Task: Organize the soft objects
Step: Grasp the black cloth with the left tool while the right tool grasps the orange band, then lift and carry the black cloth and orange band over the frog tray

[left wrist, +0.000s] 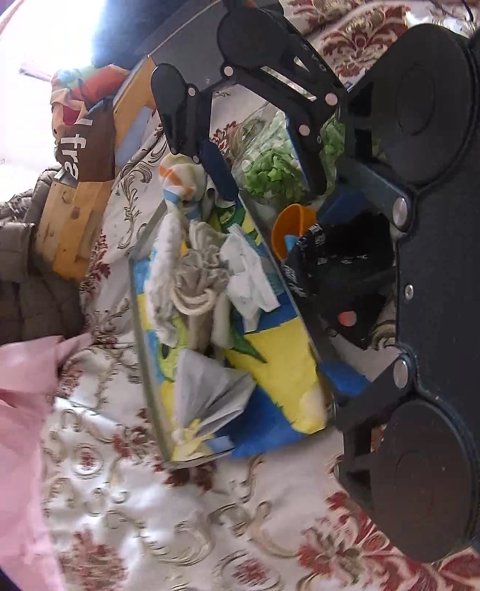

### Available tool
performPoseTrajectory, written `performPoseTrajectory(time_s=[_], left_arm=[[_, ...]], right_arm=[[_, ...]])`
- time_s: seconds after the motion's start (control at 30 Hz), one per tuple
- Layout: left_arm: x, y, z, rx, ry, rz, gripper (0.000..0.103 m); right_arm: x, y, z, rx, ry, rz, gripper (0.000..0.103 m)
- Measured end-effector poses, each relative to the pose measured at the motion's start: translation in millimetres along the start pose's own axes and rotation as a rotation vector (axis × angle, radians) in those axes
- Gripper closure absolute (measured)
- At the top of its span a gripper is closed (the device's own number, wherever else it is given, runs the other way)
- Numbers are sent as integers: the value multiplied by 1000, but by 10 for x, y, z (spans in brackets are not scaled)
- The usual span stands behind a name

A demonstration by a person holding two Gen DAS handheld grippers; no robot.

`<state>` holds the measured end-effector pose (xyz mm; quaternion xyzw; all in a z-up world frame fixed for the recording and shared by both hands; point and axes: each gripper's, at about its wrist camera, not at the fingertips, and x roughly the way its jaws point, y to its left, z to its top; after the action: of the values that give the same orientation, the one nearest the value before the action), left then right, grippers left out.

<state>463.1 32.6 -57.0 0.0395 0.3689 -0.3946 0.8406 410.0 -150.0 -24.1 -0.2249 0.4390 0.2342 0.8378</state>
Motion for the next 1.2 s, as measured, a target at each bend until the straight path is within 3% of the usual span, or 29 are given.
performPoseTrajectory(time_s=[0.17,0.43,0.5,0.63,0.67,0.97,1.2], left_arm=[[56,129,-22,-51,8,-60,55],[145,93,57,-38,6,-120,69],[153,78,83,-28,3,-121,79],[124,110,102,-44,-4,-135,86],[114,111,98,-41,-4,-136,94],[-83,193,7,-69,-7,-141,103],[-246,349,-78,-111,-13,-68,103]], right_arm=[[106,22,66,-13,37,6,30],[166,48,87,-36,70,6,32],[162,36,84,-40,77,8,33],[174,40,70,-47,89,9,33],[180,39,64,-47,92,9,34],[275,126,107,-62,101,12,47],[370,170,150,-58,92,3,51]])
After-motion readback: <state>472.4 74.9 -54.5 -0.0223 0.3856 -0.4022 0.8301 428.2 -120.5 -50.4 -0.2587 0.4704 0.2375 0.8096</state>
